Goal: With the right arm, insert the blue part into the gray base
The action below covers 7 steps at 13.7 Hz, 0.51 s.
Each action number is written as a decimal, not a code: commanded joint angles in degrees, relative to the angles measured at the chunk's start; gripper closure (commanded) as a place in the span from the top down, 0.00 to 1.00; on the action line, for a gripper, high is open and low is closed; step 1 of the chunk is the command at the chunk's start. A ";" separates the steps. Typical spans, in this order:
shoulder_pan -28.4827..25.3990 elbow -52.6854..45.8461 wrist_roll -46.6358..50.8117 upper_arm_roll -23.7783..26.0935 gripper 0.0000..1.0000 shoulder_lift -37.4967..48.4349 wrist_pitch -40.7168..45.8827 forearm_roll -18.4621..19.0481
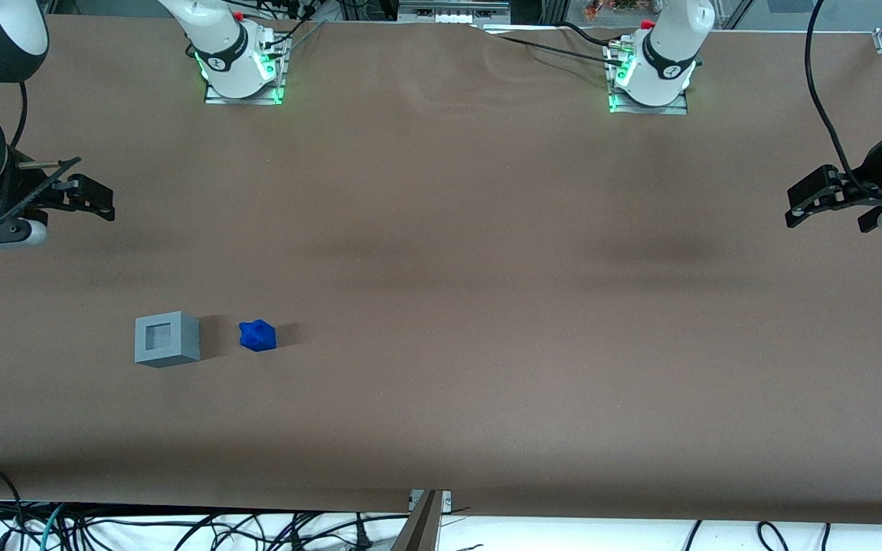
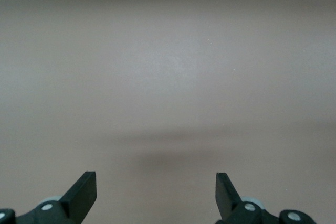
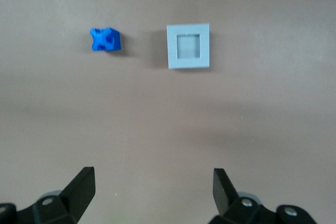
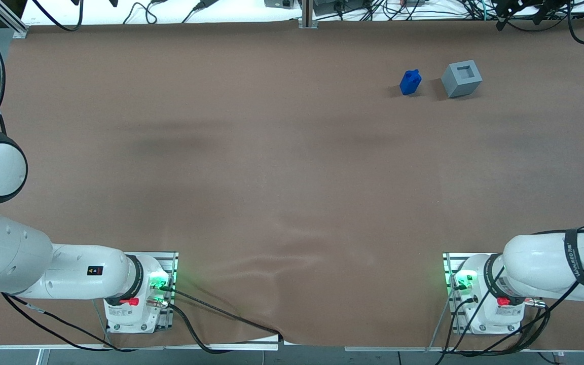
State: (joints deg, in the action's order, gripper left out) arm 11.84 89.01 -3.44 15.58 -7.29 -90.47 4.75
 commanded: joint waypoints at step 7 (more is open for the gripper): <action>0.38 -0.95 -1.39 0.24 0.99 1.05 1.88 -0.53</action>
State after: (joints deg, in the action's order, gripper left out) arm 11.84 88.73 -3.46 15.71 -6.75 -89.14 4.75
